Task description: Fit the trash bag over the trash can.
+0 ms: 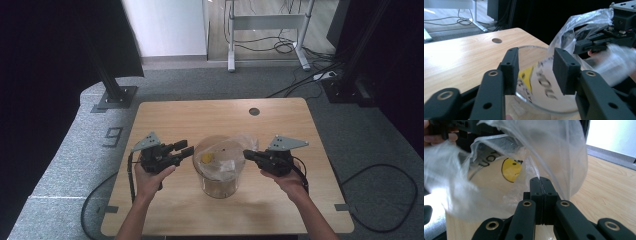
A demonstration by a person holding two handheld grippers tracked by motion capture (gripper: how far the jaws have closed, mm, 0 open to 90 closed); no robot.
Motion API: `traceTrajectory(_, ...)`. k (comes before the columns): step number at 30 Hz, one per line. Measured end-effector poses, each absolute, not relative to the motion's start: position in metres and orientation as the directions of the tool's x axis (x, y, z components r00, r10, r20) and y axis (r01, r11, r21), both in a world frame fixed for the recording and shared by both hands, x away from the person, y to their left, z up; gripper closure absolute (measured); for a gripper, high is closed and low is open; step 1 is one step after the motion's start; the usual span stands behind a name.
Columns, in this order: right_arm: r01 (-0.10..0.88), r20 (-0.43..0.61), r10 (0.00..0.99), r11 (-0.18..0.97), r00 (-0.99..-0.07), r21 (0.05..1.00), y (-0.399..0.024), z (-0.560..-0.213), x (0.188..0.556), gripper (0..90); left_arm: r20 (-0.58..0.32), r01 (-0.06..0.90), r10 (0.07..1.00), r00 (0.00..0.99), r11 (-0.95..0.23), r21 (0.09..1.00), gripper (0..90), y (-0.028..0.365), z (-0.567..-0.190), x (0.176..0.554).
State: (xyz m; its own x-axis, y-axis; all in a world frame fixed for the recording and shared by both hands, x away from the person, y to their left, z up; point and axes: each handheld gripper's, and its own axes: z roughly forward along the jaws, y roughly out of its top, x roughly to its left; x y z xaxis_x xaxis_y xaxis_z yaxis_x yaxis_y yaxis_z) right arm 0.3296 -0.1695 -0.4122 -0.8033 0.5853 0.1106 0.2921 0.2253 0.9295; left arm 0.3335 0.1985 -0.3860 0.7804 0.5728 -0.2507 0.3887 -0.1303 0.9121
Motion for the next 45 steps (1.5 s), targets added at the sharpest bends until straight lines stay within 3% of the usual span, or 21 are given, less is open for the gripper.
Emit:
traceTrajectory(8, 0.293, 0.112, 0.582, 0.227, -0.805, 0.929, -0.166, -0.409, 0.332, 88.5, -0.22, 0.369, 0.523, 0.823, -0.198, 0.908, 43.2, 0.17, -0.377, 0.343)
traceTrajectory(12, 0.289, 0.107, 0.578, 0.232, -0.809, 0.929, -0.163, -0.407, 0.332, 88.4, -0.203, 0.375, 0.518, 0.831, -0.252, 0.892, 42.8, 0.155, -0.377, 0.351)
traceTrajectory(14, 0.285, 0.105, 0.576, 0.233, -0.811, 0.93, -0.162, -0.406, 0.332, 88.5, -0.196, 0.378, 0.516, 0.834, -0.276, 0.884, 45.2, 0.149, -0.379, 0.356)
traceTrajectory(17, 0.283, 0.104, 0.573, 0.232, -0.813, 0.931, -0.16, -0.406, 0.332, 88.5, -0.182, 0.378, 0.512, 0.839, -0.309, 0.873, 56.1, 0.142, -0.382, 0.361)
traceTrajectory(21, 0.282, 0.102, 0.572, 0.236, -0.814, 0.93, -0.16, -0.407, 0.333, 88.4, -0.178, 0.394, 0.513, 0.84, -0.35, 0.85, 79.2, 0.136, -0.386, 0.367)
traceTrajectory(24, 0.279, 0.099, 0.573, 0.235, -0.813, 0.931, -0.161, -0.407, 0.333, 88.5, -0.163, 0.394, 0.542, 0.824, -0.343, 0.853, 89.6, 0.137, -0.386, 0.367)
traceTrajectory(33, 0.282, 0.108, 0.588, 0.214, -0.802, 0.935, -0.169, -0.407, 0.331, 88.5, -0.177, 0.412, 0.613, 0.77, -0.267, 0.871, 90.0, 0.161, -0.385, 0.365)
traceTrajectory(45, 0.319, 0.14, 0.6, 0.202, -0.788, 0.926, -0.178, -0.419, 0.341, 87.9, -0.223, 0.452, 0.629, 0.745, -0.229, 0.862, 90.0, 0.187, -0.401, 0.363)
